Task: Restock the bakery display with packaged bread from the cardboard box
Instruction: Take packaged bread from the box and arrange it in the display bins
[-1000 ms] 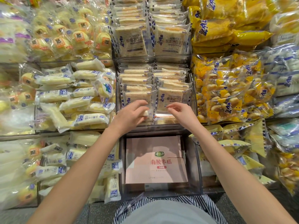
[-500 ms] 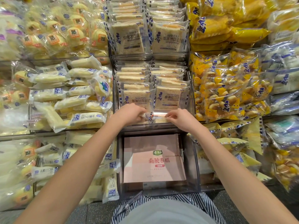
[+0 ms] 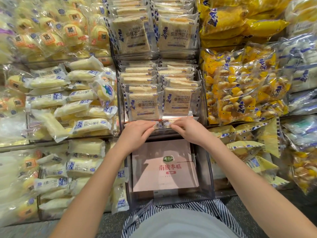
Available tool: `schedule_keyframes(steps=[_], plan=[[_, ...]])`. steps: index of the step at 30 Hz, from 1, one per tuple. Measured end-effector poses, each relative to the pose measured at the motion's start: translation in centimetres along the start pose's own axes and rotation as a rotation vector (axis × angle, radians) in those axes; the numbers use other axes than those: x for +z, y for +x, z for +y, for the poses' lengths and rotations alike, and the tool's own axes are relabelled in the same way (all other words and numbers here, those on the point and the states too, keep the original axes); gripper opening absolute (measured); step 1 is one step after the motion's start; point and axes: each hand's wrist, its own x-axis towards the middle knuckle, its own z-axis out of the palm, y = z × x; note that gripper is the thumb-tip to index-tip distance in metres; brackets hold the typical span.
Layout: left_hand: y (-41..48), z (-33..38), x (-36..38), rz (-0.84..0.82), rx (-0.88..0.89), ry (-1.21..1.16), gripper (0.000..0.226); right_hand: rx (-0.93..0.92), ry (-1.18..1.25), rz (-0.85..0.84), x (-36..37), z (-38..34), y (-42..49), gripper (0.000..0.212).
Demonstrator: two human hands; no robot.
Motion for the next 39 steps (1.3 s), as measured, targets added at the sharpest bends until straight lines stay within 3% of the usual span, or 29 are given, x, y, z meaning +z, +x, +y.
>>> schedule_keyframes(steps=[4,10,13,17,21,25,28,30,35,39], plan=[[1.3,0.2,-0.3,-0.138,-0.075,0.083,0.040,0.031,-0.055,-0.023,0.5,-0.8,0.7,0.043],[3.5,1.5,-1.3,-0.168,-0.198,0.148,0.033,0.017,-0.063,-0.056,0.4,-1.0,0.8,0.035],[3.4,2.0,-1.7,-0.077,-0.275,-0.015,0.029,-0.029,-0.040,-0.022,0.4,-0.4,0.2,0.037],[0.5,2.0,-2.5,0.105,-0.274,0.071,0.027,0.019,0.037,0.128,0.4,0.2,-0.4,0.042],[-1.5,1.4,-0.9,-0.031,-0.151,0.084,0.037,-0.042,0.203,0.184,0.2,-2.1,-0.5,0.039],[-0.5,0.6,-0.1,-0.139,-0.169,0.138,0.045,-0.057,0.137,0.068,0.9,-4.5,1.3,0.034],[0.3,0.9,-0.2,-0.183,-0.176,0.174,0.045,0.024,0.141,0.094,1.0,-5.0,2.8,0.029],[0.6,1.2,-0.4,-0.146,-0.158,0.205,0.045,0.059,0.073,0.086,0.9,-4.8,3.7,0.026],[0.2,0.4,-0.5,0.154,-0.228,0.070,0.031,0.096,0.011,0.093,1.1,-4.7,4.6,0.022],[1.0,0.2,-1.3,0.074,-0.244,-0.027,0.030,0.160,0.012,0.200,0.7,-3.8,3.5,0.027]])
